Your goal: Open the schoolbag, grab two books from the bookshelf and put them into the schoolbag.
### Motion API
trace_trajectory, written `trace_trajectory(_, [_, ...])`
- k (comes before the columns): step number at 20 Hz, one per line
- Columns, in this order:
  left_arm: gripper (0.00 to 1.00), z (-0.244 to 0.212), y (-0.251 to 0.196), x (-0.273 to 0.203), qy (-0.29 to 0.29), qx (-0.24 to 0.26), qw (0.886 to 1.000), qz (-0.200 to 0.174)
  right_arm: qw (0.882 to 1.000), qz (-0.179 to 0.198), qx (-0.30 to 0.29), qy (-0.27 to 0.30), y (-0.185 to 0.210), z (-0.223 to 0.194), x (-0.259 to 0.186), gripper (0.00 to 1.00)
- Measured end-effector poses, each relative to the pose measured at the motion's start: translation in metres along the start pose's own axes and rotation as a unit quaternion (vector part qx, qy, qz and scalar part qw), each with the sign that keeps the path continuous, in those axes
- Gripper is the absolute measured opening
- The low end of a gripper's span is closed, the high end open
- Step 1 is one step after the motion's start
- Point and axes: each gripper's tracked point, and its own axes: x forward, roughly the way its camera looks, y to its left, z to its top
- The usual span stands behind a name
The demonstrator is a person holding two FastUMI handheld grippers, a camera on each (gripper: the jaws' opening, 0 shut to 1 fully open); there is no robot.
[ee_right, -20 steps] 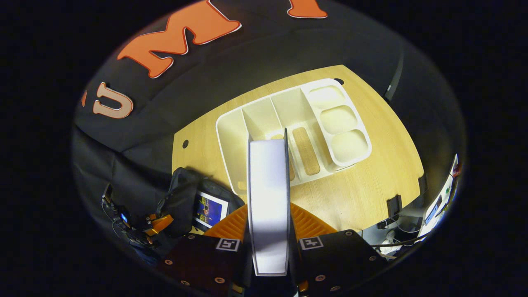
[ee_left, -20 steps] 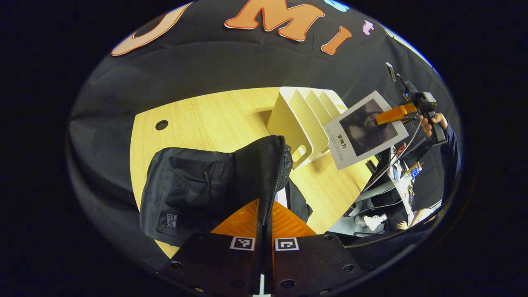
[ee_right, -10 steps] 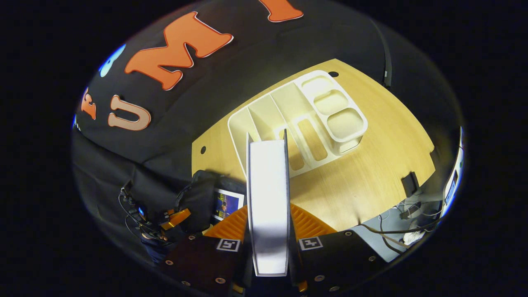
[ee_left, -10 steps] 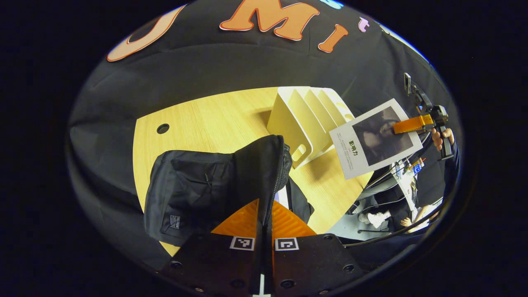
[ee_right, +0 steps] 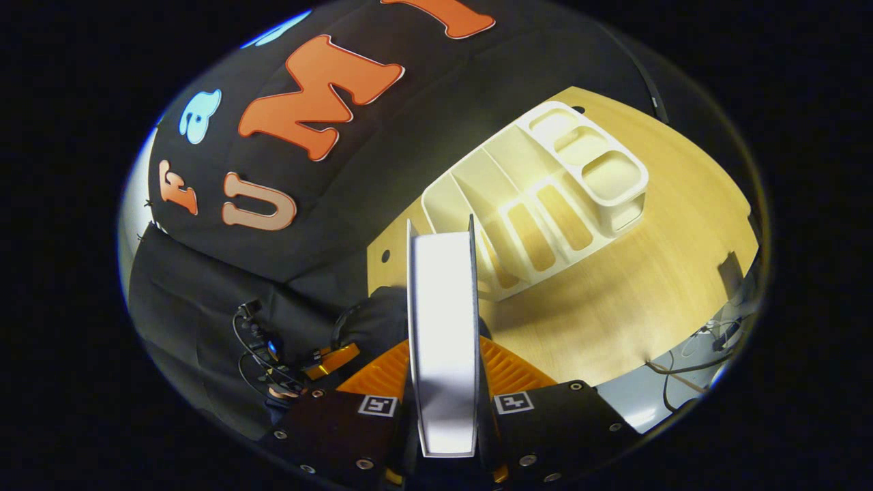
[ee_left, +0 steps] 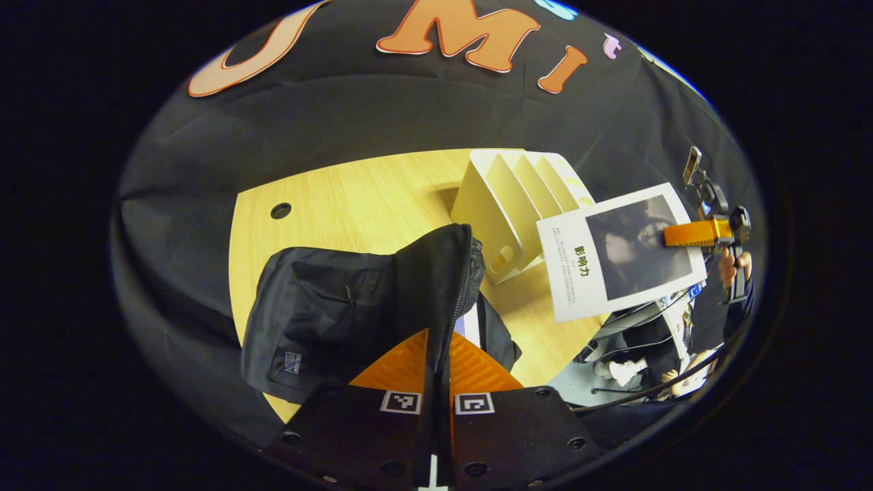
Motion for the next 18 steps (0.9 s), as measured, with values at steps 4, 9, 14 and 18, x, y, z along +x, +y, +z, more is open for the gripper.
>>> trace_trajectory(4, [0.04,0.003,0.000,-0.002,-0.004,0.012,1.000,0.002,1.000,0.022,0.005,0.009,0.010,-0.030,0.026,0.37])
trace_trajectory(9, [0.04,0.003,0.000,-0.001,-0.013,-0.002,1.000,0.004,0.998,0.054,0.018,0.010,0.018,-0.055,0.058,0.37])
trace_trajectory(14, [0.04,0.002,-0.004,-0.004,-0.020,-0.001,1.000,0.015,0.995,0.080,0.053,0.006,0.023,-0.083,0.093,0.37])
trace_trajectory(18, [0.04,0.001,-0.005,-0.005,-0.022,-0.001,1.000,0.015,0.994,0.091,0.059,0.001,0.033,-0.092,0.120,0.37])
